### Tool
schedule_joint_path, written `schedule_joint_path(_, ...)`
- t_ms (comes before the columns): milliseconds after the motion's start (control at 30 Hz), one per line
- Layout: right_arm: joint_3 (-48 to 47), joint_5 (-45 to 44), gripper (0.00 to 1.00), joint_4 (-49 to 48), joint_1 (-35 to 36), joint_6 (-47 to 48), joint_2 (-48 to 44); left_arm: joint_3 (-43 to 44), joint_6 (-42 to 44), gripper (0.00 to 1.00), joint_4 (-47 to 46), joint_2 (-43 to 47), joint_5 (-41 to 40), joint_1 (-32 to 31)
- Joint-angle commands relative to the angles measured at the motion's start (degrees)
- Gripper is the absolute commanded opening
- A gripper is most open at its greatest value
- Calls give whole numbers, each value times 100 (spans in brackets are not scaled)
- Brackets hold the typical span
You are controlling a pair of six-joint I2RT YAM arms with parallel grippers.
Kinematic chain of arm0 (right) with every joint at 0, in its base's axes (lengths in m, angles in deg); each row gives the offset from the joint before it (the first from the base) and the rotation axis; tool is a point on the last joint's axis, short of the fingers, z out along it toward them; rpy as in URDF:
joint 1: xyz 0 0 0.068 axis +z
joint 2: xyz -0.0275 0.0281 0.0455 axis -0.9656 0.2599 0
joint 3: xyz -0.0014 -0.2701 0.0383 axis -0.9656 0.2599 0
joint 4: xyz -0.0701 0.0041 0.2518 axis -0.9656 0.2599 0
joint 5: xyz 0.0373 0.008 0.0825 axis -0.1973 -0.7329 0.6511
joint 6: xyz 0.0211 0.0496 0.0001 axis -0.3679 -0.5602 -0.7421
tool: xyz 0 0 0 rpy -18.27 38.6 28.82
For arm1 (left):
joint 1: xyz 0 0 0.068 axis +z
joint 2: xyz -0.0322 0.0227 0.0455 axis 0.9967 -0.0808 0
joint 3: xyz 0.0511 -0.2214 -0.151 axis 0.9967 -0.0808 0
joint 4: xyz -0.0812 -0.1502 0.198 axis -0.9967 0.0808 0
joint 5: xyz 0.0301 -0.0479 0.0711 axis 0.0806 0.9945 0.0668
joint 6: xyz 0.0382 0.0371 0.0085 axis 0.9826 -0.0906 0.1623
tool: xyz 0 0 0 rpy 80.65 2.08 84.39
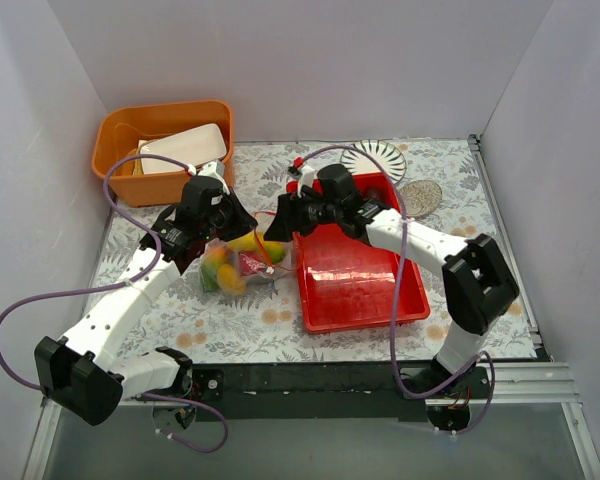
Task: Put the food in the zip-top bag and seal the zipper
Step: Place the fake vegetable in the zipper food storage bag, then pick up the fake fruit from the bin.
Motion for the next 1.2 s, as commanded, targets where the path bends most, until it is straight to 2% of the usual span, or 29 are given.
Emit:
schedule_joint_path(0,170,-797,81,284,-301,543,-887,67,-11,0,-61,173,-129,-6)
schedule_joint_path(67,206,-1194,81,731,-380,736,-1186,85,-2,0,-87,146,-94,-6)
schedule_joint_path(167,224,-2517,85,1371,-574,869,-1362,102,6,0,-105,111,-59,-6)
schedule_joint_path(267,31,-3337,87,2118,-855,939,-1178,111,33,0,-105,93,-76,-6)
schedule_joint_path(400,-251,-3927,88,2622,-1189,1150,-862,94,33,0,-87,111,-93,-6)
schedule_joint_path(533,-436,-4280,89,2606,-1382,1413,-616,41,42,0,-114,155,-93,-6)
schedule_joint_path(733,-321,-4755,88,1841,-1532,1458,-213,58,103,0,-88,111,12,-6)
schedule_joint_path(900,-1145,-5326,88,2087,-1655,1344,630,102,200,0,-26,93,188,-6)
schedule_joint_path(1167,-1710,-5388,88,1815,-1770,1616,1388,-20,103,0,-61,225,258,-6)
